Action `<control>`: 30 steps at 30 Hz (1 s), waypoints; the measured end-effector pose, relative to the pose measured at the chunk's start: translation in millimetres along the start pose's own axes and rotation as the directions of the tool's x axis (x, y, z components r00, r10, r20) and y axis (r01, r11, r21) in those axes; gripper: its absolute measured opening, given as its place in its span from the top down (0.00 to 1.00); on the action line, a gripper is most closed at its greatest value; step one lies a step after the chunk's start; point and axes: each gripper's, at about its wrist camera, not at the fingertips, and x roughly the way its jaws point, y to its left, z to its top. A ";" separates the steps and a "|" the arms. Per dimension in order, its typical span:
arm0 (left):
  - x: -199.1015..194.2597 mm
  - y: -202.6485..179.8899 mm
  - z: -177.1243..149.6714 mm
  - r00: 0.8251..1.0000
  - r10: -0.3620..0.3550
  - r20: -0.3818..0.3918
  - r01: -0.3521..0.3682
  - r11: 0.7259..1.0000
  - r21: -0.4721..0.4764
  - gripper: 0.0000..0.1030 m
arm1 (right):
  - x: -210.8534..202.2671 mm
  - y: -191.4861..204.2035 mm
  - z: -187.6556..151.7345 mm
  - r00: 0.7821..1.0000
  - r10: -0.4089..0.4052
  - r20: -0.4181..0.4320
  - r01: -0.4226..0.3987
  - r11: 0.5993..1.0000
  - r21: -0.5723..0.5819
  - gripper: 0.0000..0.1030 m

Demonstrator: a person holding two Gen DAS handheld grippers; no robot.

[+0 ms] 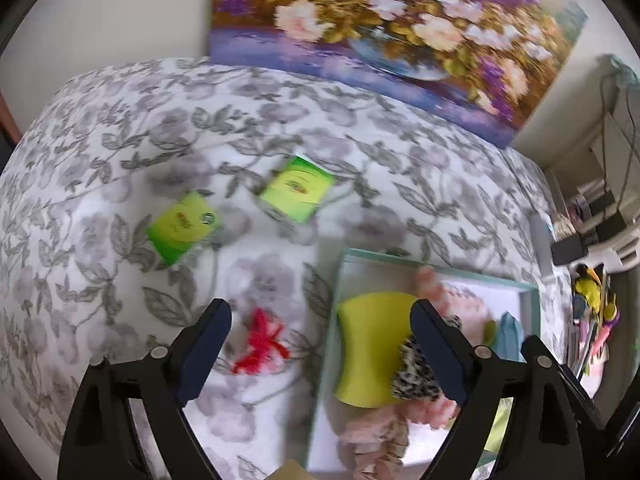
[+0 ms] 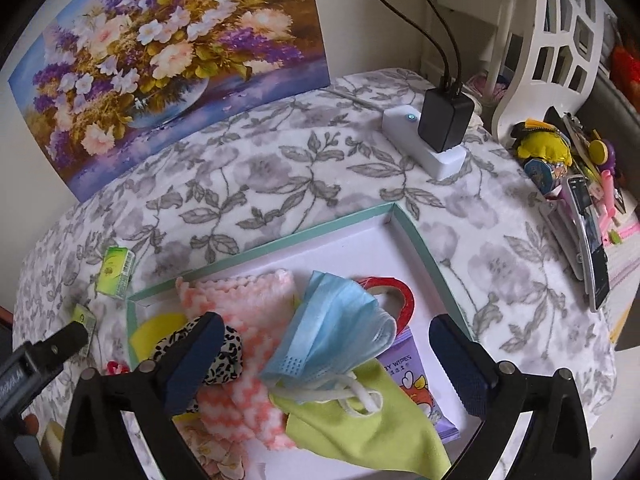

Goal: Organize soft objects
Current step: 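Carry mask and leopard scrunchie into the white tray and release both, then move both tools back toward the red hair tie and tissue pack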

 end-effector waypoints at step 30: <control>-36.6 173.9 38.3 0.975 0.208 0.070 -0.188 0.957 -0.222 0.10 | -10.1 172.1 -41.9 0.985 0.171 -0.029 -0.172 0.941 -0.290 0.00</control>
